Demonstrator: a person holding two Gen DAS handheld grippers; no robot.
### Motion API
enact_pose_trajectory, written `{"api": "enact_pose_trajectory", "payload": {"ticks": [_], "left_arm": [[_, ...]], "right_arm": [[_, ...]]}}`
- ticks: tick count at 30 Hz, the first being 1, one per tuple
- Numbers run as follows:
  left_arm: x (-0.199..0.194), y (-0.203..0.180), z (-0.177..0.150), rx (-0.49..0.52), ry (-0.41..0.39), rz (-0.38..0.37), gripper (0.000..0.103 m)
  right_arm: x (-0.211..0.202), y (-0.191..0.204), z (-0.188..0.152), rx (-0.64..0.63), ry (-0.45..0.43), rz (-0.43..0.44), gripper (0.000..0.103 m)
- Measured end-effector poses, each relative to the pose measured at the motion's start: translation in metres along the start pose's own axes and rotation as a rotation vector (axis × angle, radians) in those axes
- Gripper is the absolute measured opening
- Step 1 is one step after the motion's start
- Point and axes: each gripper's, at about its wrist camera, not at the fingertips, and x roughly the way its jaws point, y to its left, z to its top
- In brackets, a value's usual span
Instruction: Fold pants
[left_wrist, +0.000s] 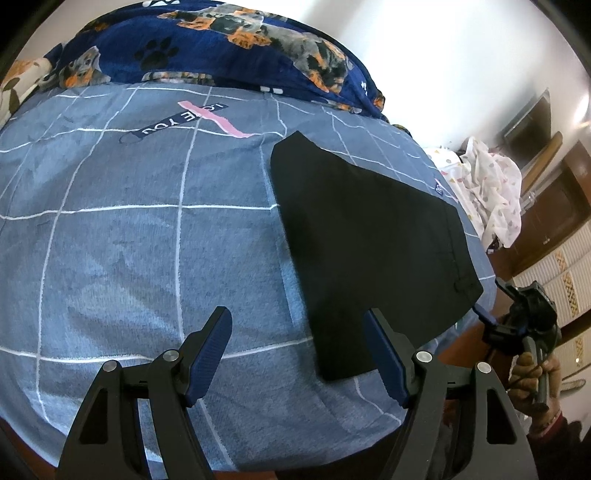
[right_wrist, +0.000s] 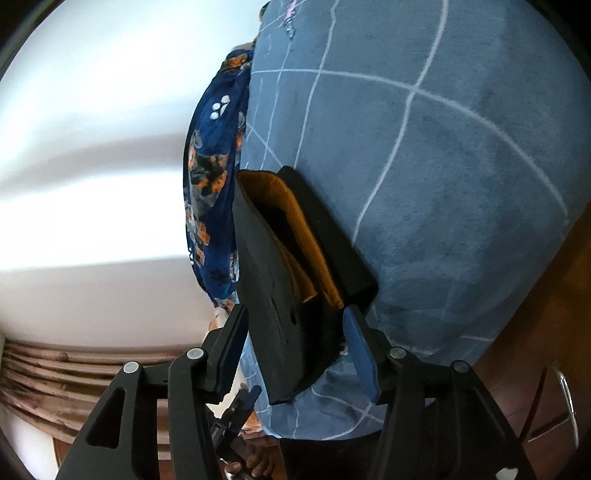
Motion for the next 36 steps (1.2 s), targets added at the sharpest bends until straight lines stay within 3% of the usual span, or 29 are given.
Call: {"api": "enact_pose_trajectory", "payload": {"ticks": [7, 14, 21, 25, 26, 28, 36], "left_arm": [[0.004, 0.002, -0.002, -0.016, 0.022, -0.001, 0.074], [0.002, 0.002, -0.002, -0.017, 0.013, -0.001, 0.074], [0.003, 0.0, -0.003, -0.012, 0.019, 0.002, 0.074], [0.003, 0.0, -0.005, -0.015, 0.023, 0.006, 0.074], [0.003, 0.0, -0.005, -0.014, 0.022, 0.007, 0.074], [0.002, 0.0, -0.005, -0.012, 0.019, 0.01, 0.074], [0.001, -0.007, 0.013, 0.022, -0.022, 0.023, 0.074]], "right_arm": [[0.006, -0.002, 0.005, 0.005, 0.001, -0.028, 0.062], [0.009, -0.002, 0.007, 0.008, 0.011, 0.005, 0.064], [0.028, 0.021, 0.005, -0.1, 0.048, -0.049, 0.064], [0.039, 0.022, 0.013, -0.127, 0.06, -0.074, 0.055], [0.04, 0.024, 0.014, -0.135, 0.062, -0.079, 0.04], [0.047, 0.032, 0.013, -0.194, 0.077, -0.116, 0.021], [0.032, 0.051, 0.023, -0.255, 0.008, -0.045, 0.018]]}}
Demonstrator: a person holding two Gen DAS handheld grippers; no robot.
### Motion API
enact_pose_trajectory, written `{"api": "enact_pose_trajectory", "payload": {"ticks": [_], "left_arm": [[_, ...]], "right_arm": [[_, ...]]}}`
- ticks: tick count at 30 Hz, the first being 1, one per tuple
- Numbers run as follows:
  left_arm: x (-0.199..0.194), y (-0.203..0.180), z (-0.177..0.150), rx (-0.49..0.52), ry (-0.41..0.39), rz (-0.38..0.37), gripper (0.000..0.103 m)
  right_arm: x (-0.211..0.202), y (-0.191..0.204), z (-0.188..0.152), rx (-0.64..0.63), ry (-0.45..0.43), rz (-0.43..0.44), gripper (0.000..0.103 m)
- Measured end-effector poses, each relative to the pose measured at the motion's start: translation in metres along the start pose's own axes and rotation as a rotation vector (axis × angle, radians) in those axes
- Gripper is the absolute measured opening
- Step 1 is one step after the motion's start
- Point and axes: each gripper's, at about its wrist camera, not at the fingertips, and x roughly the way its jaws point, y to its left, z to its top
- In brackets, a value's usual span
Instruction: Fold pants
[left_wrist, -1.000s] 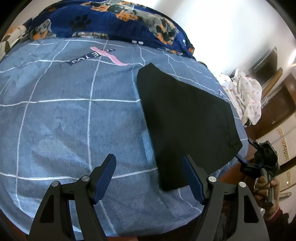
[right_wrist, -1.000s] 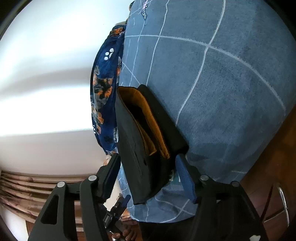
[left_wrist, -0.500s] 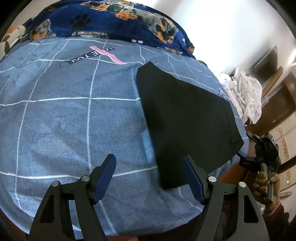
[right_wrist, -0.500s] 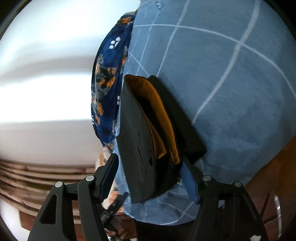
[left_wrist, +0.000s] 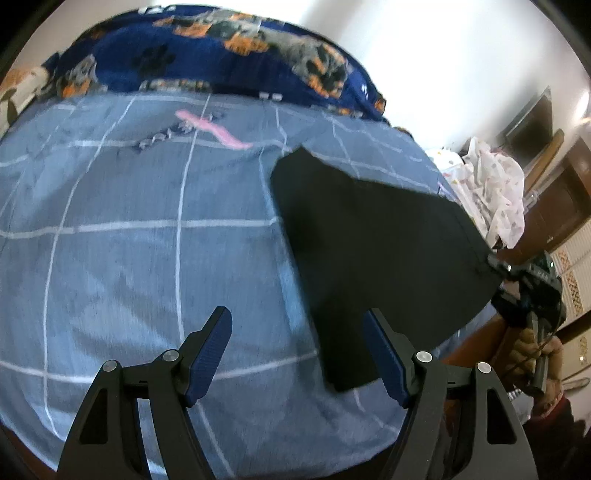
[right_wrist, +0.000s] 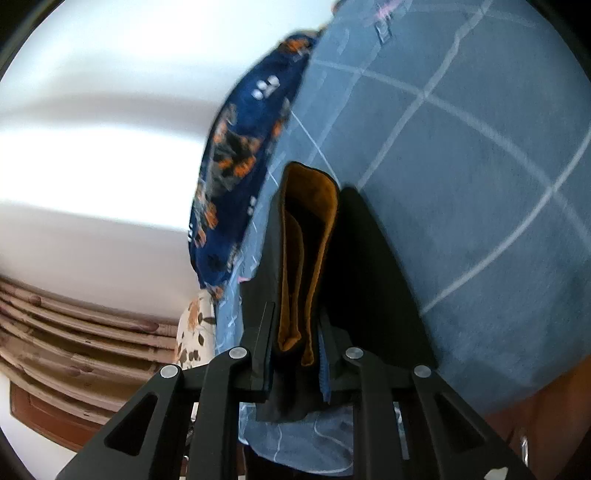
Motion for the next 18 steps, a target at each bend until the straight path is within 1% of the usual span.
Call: {"api": "enact_pose_trajectory", "payload": {"ticks": [2, 5, 7, 12, 14, 17, 18], "left_arm": [[0.005, -0.001, 0.004, 0.0, 0.002, -0.004, 0.076], [0.016, -0.002, 0.005, -0.006, 0.023, -0.012, 0.076], [0.021, -0.004, 0.003, -0.005, 0.038, -0.018, 0.076], [0.031, -0.005, 0.003, 0.006, 0.066, -0.061, 0.076], [0.036, -0.005, 0.003, 0.017, 0.085, -0.073, 0.076], [0.045, -0.005, 0.005, 0.034, 0.116, -0.111, 0.076], [0.048, -0.004, 0.006, 0.032, 0.127, -0.123, 0.076]], "right_arm": [[-0.004, -0.015, 0.001, 0.03, -0.005, -0.021, 0.018], [0.005, -0.045, -0.007, 0.122, 0.035, -0.021, 0.018], [0.005, -0.057, -0.009, 0.166, 0.035, 0.011, 0.018], [0.007, -0.042, -0.006, 0.081, 0.043, -0.048, 0.02], [0.008, -0.038, -0.004, 0.062, 0.049, -0.054, 0.023], [0.008, -0.032, 0.001, 0.038, 0.047, -0.054, 0.025], [0.006, -0.029, 0.003, 0.016, 0.042, -0.066, 0.026]]}}
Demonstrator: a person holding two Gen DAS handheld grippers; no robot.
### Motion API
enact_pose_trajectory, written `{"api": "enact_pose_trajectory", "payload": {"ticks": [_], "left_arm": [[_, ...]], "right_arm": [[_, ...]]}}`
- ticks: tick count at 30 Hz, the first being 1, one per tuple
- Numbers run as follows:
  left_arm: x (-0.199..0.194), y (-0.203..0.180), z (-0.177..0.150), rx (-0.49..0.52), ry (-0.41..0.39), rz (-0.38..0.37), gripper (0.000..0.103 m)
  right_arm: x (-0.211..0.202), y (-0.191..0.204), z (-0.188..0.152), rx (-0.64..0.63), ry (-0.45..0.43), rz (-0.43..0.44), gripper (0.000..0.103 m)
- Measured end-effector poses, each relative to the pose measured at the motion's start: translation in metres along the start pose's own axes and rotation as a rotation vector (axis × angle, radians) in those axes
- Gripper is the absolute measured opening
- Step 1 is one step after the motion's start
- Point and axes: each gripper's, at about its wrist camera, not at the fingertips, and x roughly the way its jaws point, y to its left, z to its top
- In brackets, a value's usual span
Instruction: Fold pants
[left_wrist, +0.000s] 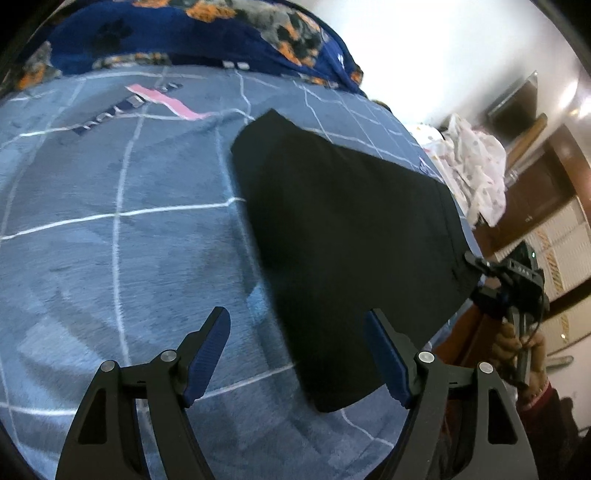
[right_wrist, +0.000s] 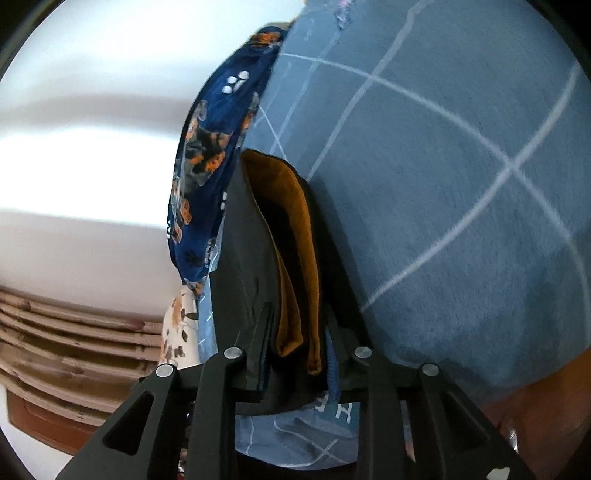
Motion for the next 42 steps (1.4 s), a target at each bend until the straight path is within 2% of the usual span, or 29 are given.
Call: {"api": "enact_pose_trajectory", "payload": {"ticks": [3, 5, 11, 16, 19, 21, 23, 27, 30, 33, 34, 35, 39, 42], "left_arm": [[0.007, 0.004, 0.006, -0.011, 0.021, -0.065, 0.076], [0.015, 0.007, 0.011, -0.01, 0.048, -0.097, 0.076], [0.024, 0.016, 0.02, -0.056, 0.067, -0.22, 0.076], [0.026, 0.005, 0.029, 0.011, 0.079, -0.282, 0.076], [0.035, -0.004, 0.034, 0.071, 0.111, -0.272, 0.076], [0.041, -0.006, 0.036, 0.096, 0.132, -0.264, 0.078], [0.045, -0.006, 0.039, 0.087, 0.134, -0.292, 0.082], [0.048, 0.003, 0.044, 0.042, 0.135, -0.349, 0.083], [0.049, 0.005, 0.046, 0.051, 0.15, -0.369, 0.082], [0.048, 0.005, 0.044, 0.067, 0.152, -0.334, 0.064], [0.05, 0.005, 0.045, 0.061, 0.148, -0.323, 0.056], [0.048, 0.005, 0.043, 0.065, 0.139, -0.307, 0.049], [0.048, 0.0, 0.039, 0.116, 0.135, -0.276, 0.046], [0.054, -0.007, 0.037, 0.146, 0.214, -0.352, 0.046]], "right_arm": [[-0.003, 0.014, 0.009, -0.095, -0.02, -0.071, 0.037], [-0.004, 0.019, 0.015, -0.138, -0.021, -0.086, 0.048], [0.017, 0.019, 0.031, -0.233, 0.045, -0.167, 0.051], [0.035, 0.018, 0.034, -0.249, 0.137, -0.083, 0.053], [0.038, 0.018, 0.035, -0.258, 0.192, -0.015, 0.063], [0.04, 0.018, 0.04, -0.253, 0.213, 0.007, 0.063], [0.041, 0.018, 0.043, -0.244, 0.218, 0.015, 0.063], [0.05, 0.024, 0.051, -0.256, 0.237, -0.006, 0.063], [0.059, 0.031, 0.049, -0.283, 0.267, -0.022, 0.068], [0.064, 0.036, 0.046, -0.313, 0.293, -0.045, 0.063], [0.064, 0.036, 0.046, -0.312, 0.301, -0.058, 0.052], [0.064, 0.034, 0.046, -0.304, 0.304, -0.067, 0.047], [0.061, 0.022, 0.05, -0.257, 0.302, -0.002, 0.045], [0.063, 0.022, 0.052, -0.266, 0.314, 0.018, 0.046]]}}
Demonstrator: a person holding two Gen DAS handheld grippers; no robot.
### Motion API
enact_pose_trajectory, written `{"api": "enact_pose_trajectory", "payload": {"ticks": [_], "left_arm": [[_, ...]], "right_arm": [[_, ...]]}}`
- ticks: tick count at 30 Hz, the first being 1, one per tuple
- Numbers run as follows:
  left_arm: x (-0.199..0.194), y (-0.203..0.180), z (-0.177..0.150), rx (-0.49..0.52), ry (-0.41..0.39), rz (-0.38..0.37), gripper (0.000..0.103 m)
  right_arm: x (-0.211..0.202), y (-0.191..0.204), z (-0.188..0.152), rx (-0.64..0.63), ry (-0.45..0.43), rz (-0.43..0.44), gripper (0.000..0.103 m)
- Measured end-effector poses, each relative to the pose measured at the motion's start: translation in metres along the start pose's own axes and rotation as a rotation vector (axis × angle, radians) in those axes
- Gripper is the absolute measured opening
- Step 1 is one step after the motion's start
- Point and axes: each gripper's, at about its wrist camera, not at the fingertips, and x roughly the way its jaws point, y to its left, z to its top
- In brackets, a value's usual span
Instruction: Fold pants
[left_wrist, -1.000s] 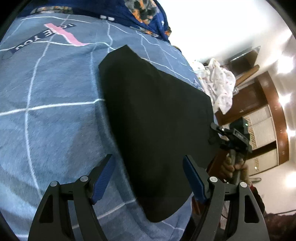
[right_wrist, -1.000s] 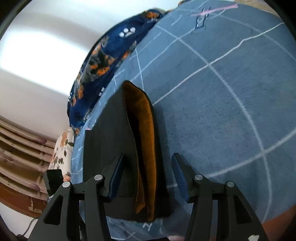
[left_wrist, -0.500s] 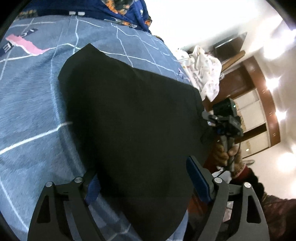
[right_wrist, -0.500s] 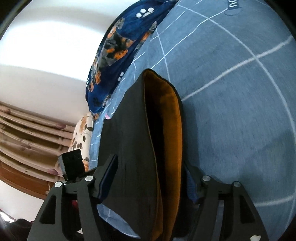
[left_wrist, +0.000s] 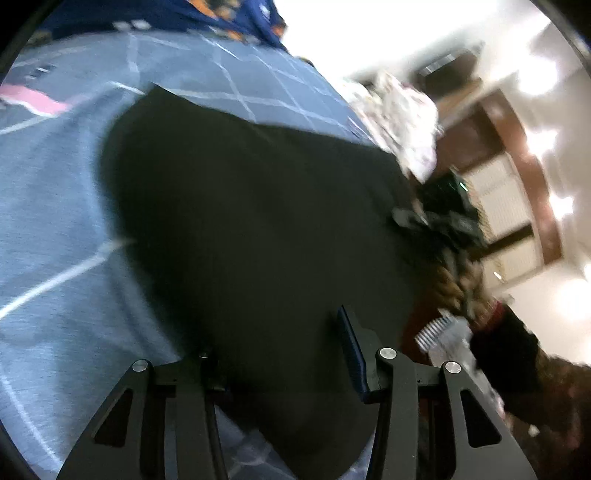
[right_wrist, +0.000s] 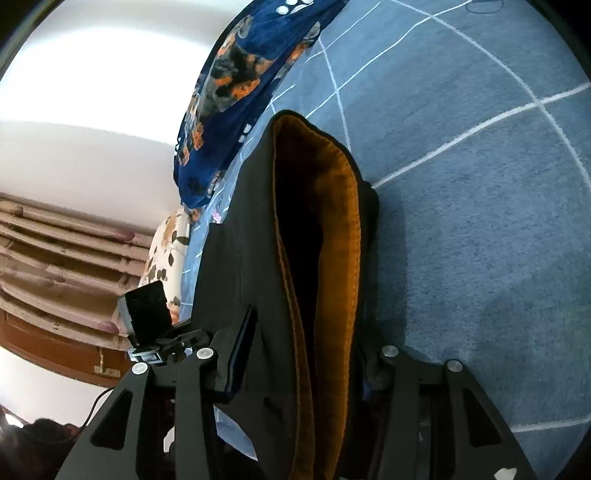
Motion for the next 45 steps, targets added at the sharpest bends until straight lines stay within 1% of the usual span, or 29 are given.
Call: {"api": "enact_pose_trajectory", "payload": {"ticks": [2, 4, 7, 8, 9, 10, 11, 13, 15, 16, 17, 19, 23, 25, 29, 33, 38, 45], "left_arm": [[0.007, -0.006, 0.001, 0.033, 0.045, -0.003, 0.046], [0.009, -0.005, 0.003, 0.029, 0.033, -0.019, 0.046], [0.01, 0.015, 0.007, -0.097, -0.018, -0.117, 0.046], [0.01, 0.018, 0.008, -0.12, -0.038, -0.119, 0.045], [0.01, 0.018, 0.009, -0.119, -0.047, -0.104, 0.043], [0.011, 0.015, 0.01, -0.101, -0.051, -0.065, 0.032], [0.012, 0.008, 0.008, -0.067, -0.062, 0.001, 0.027], [0.014, -0.004, 0.009, -0.045, -0.077, 0.072, 0.024], [0.013, -0.019, 0.006, -0.007, -0.093, 0.158, 0.022], [0.013, -0.029, 0.005, 0.028, -0.106, 0.207, 0.02], [0.01, -0.043, 0.002, 0.083, -0.128, 0.27, 0.019], [0.008, -0.061, -0.001, 0.139, -0.158, 0.334, 0.018], [0.001, -0.073, -0.01, 0.172, -0.182, 0.414, 0.018], [-0.003, -0.074, -0.015, 0.176, -0.188, 0.436, 0.018], [-0.018, -0.08, -0.027, 0.206, -0.217, 0.506, 0.018], [-0.032, -0.087, -0.034, 0.223, -0.243, 0.564, 0.018], [-0.047, -0.085, -0.048, 0.214, -0.261, 0.611, 0.018], [-0.062, -0.079, -0.068, 0.199, -0.26, 0.657, 0.018]], "right_arm": [[0.001, 0.0, 0.002, -0.005, 0.023, 0.01, 0.046], [0.004, 0.001, 0.006, -0.009, 0.037, 0.009, 0.046], [0.006, 0.003, 0.006, -0.026, 0.047, -0.007, 0.048], [0.007, 0.005, 0.005, -0.032, 0.045, -0.01, 0.049], [0.007, 0.006, 0.004, -0.041, 0.041, -0.015, 0.049], [0.008, 0.009, 0.003, -0.054, 0.036, -0.027, 0.048], [0.009, 0.01, 0.002, -0.064, 0.032, -0.036, 0.044], [0.011, 0.009, 0.0, -0.068, 0.021, -0.052, 0.037], [0.011, 0.008, -0.002, -0.054, 0.004, -0.051, 0.035], [0.011, 0.01, -0.003, -0.049, -0.008, -0.057, 0.034], [0.01, 0.012, -0.005, -0.042, -0.021, -0.055, 0.032], [0.009, 0.017, -0.008, -0.039, -0.041, -0.033, 0.029], [0.008, 0.028, -0.018, -0.033, -0.078, 0.02, 0.027], [0.012, 0.032, -0.021, -0.027, -0.087, 0.032, 0.027], [0.022, 0.036, -0.026, 0.007, -0.101, 0.082, 0.027], [0.033, 0.048, -0.029, 0.006, -0.102, 0.115, 0.027], [0.05, 0.059, -0.033, 0.013, -0.087, 0.138, 0.027], [0.078, 0.075, -0.034, 0.012, -0.057, 0.14, 0.027]]}}
